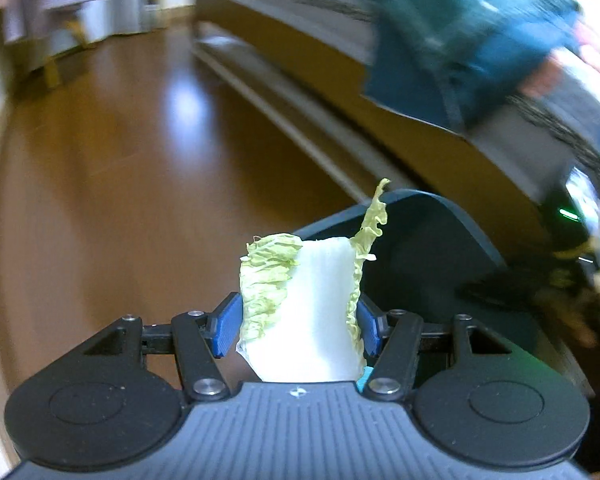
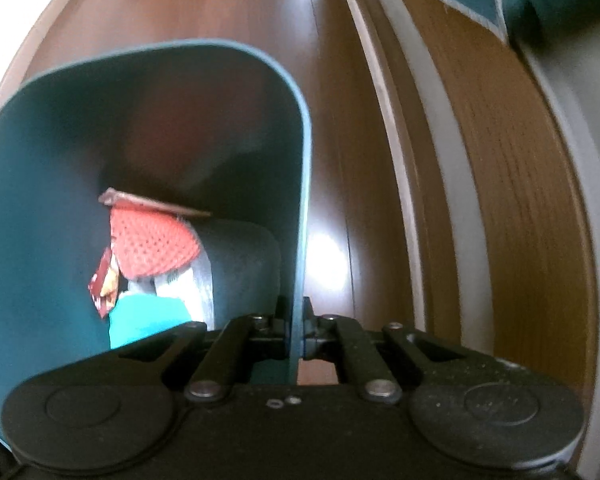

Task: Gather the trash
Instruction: 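Carry the cabbage leaf into the teal bin and open the left gripper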

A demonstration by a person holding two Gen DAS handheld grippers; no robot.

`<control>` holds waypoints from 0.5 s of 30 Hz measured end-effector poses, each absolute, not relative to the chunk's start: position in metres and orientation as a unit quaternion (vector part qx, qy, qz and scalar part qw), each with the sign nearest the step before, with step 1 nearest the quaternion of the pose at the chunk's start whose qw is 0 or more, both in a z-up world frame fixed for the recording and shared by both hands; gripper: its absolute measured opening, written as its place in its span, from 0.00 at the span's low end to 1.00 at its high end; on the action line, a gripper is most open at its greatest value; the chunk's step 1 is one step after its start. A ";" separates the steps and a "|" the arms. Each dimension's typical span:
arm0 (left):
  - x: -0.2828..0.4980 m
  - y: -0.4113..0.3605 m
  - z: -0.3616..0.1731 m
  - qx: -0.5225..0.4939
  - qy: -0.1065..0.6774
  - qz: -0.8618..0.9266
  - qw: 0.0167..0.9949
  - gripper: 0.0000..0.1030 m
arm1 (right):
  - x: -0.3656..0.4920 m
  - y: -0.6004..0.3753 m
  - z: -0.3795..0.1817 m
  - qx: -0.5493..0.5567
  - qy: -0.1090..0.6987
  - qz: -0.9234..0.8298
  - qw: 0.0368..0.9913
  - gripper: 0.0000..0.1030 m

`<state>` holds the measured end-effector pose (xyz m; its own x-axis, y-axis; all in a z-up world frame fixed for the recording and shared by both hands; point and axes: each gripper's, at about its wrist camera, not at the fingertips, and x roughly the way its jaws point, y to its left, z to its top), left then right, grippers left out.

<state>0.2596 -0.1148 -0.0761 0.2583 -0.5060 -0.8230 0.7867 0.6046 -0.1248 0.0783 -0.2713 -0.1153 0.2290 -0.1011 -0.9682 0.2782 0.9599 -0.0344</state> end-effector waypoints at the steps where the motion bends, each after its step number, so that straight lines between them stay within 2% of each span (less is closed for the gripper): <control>1: 0.253 -0.129 -0.078 0.172 0.445 -0.423 0.770 0.57 | 0.080 -0.272 -0.114 0.073 0.607 -0.119 0.783 0.03; 8: 0.247 -0.217 -0.128 0.267 0.487 -0.406 0.726 0.57 | 0.091 -0.271 -0.108 0.053 0.597 -0.107 0.793 0.02; 15: 0.266 -0.242 -0.174 0.290 0.542 -0.369 0.697 0.57 | 0.090 -0.268 -0.106 0.035 0.592 -0.099 0.799 0.02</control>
<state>0.2658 -0.2425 -0.1744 0.1396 -0.1996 -0.9699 0.8288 0.5595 0.0041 0.0904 -0.2683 -0.1056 0.2795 -0.1168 -0.9530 0.2001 0.9779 -0.0612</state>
